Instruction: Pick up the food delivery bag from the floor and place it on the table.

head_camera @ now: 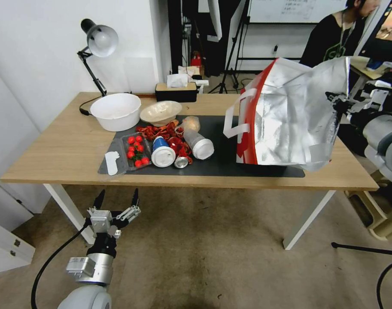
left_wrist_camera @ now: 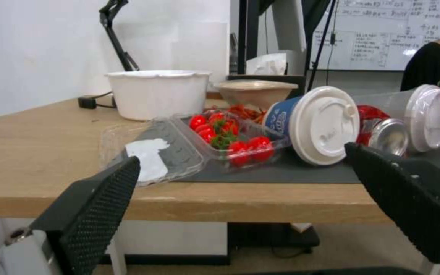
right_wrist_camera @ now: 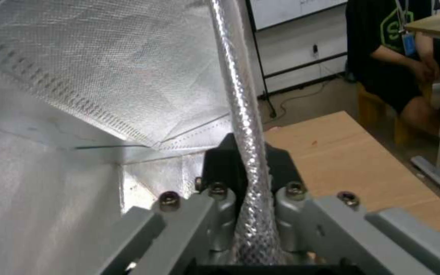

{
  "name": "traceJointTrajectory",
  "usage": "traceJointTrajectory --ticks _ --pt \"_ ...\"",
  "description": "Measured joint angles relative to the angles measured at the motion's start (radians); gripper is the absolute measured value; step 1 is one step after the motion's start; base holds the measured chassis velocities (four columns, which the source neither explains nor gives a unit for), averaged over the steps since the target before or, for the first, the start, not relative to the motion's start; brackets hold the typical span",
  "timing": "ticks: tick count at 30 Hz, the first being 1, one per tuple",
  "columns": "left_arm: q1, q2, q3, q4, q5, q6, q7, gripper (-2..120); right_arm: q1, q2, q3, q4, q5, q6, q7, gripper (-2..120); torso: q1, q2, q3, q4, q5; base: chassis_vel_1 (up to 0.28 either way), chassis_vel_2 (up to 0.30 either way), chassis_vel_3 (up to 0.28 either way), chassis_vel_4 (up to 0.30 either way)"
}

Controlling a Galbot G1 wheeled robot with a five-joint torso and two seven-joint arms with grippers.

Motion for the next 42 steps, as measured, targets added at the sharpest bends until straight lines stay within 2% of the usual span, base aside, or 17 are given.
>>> traceJointTrajectory --ticks 2,3,9,11,14,15,17,19,22,23,24,26,28,31,34,37,42 --pt "0.002 -0.001 0.001 0.0 0.001 -0.003 0.005 100 0.007 0.0 0.0 -0.005 -0.004 0.006 -0.005 14 0.0 0.0 0.0 0.0 0.0 0.0 0.0 0.0 0.0" --pt "0.002 -0.001 0.001 0.0 0.001 -0.003 0.005 100 0.007 0.0 0.0 -0.005 -0.004 0.006 -0.005 14 0.0 0.0 0.0 0.0 0.0 0.0 0.0 0.0 0.0" --pt "0.005 -0.002 0.004 0.0 0.002 -0.009 0.014 100 0.013 -0.003 0.002 -0.009 -0.013 0.009 -0.007 37 0.0 0.0 0.0 -0.0001 0.0001 0.0 0.0 0.0 0.0" --pt "0.006 -0.004 0.007 0.0 0.004 -0.012 0.019 100 0.016 -0.003 0.004 -0.015 -0.049 0.019 -0.014 47 0.0 0.0 0.0 0.0 0.0 0.0 0.0 0.0 0.0" --pt "0.008 -0.006 0.009 0.0 0.005 -0.015 0.022 100 0.014 -0.005 0.004 -0.02 -0.112 0.049 -0.039 54 0.0 0.0 0.0 0.0001 0.0 0.0 0.0 0.0 0.0" --pt "0.009 -0.007 0.01 0.001 0.006 -0.016 0.024 100 0.004 -0.008 0.005 -0.02 -0.167 0.078 -0.066 61 0.0 0.0 0.0 0.0 0.0 0.0 0.0 0.0 0.0" --pt "0.009 -0.008 0.011 0.001 0.006 -0.016 0.024 100 -0.005 -0.01 0.006 -0.015 -0.185 0.1 -0.083 65 0.0 0.0 0.0 -0.0001 0.0001 0.0 0.0 0.0 0.0" --pt "0.008 -0.009 0.011 0.001 0.007 -0.017 0.025 100 -0.031 -0.011 0.013 0.005 -0.202 0.142 -0.127 75 0.0 0.0 0.0 -0.0001 -0.0001 0.0 0.0 0.0 0.0" --pt "0.008 -0.009 0.011 0.001 0.007 -0.017 0.025 100 -0.043 -0.011 0.016 0.012 -0.206 0.159 -0.15 80 0.0 0.0 0.0 -0.0001 -0.0001 0.0 0.0 0.0 0.0" --pt "0.008 -0.009 0.011 0.001 0.007 -0.017 0.025 100 -0.08 -0.007 0.021 0.027 -0.223 0.203 -0.223 91 0.0 0.0 0.0 0.0 -0.0001 0.0 0.0 0.0 0.0" --pt "0.008 -0.009 0.011 0.001 0.007 -0.017 0.025 100 -0.08 -0.007 0.021 0.027 -0.223 0.203 -0.223 91 0.0 0.0 0.0 0.0 -0.0001 0.0 0.0 0.0 0.0" --pt "0.008 -0.009 0.011 0.0 0.007 -0.017 0.025 100 -0.136 0.002 0.031 0.053 -0.231 0.257 -0.321 99 0.0 0.0 0.0 0.0 0.0 0.0 0.0 0.0 0.0" --pt "0.009 -0.009 0.01 0.0 0.007 -0.018 0.025 100 -0.147 0.004 0.034 0.059 -0.235 0.265 -0.339 99 0.0 0.0 0.0 0.0 -0.0001 0.0 0.0 0.0 0.0" --pt "0.012 -0.008 0.007 -0.001 0.006 -0.02 0.025 100 -0.232 0.02 0.046 0.093 -0.286 0.333 -0.456 100 0.0 0.0 0.0 0.0 -0.0001 0.0 0.0 0.0 0.0" --pt "0.013 -0.008 0.006 -0.004 0.005 -0.021 0.024 100 -0.296 0.032 0.049 0.118 -0.34 0.371 -0.522 100 0.0 0.0 0.0 -0.0002 -0.0001 0.0 0.0 0.0 0.0" --pt "0.014 -0.008 0.004 -0.005 0.004 -0.022 0.023 100 -0.334 0.043 0.046 0.139 -0.38 0.389 -0.547 100 0.0 0.0 0.0 -0.0001 -0.0001 0.0 0.0 0.0 0.0" --pt "0.016 -0.011 0.002 -0.008 0.003 -0.025 0.022 100 -0.453 0.094 0.028 0.214 -0.548 0.412 -0.531 100 0.0 0.0 0.0 -0.0001 -0.0002 0.0 0.0 0.0 0.0"
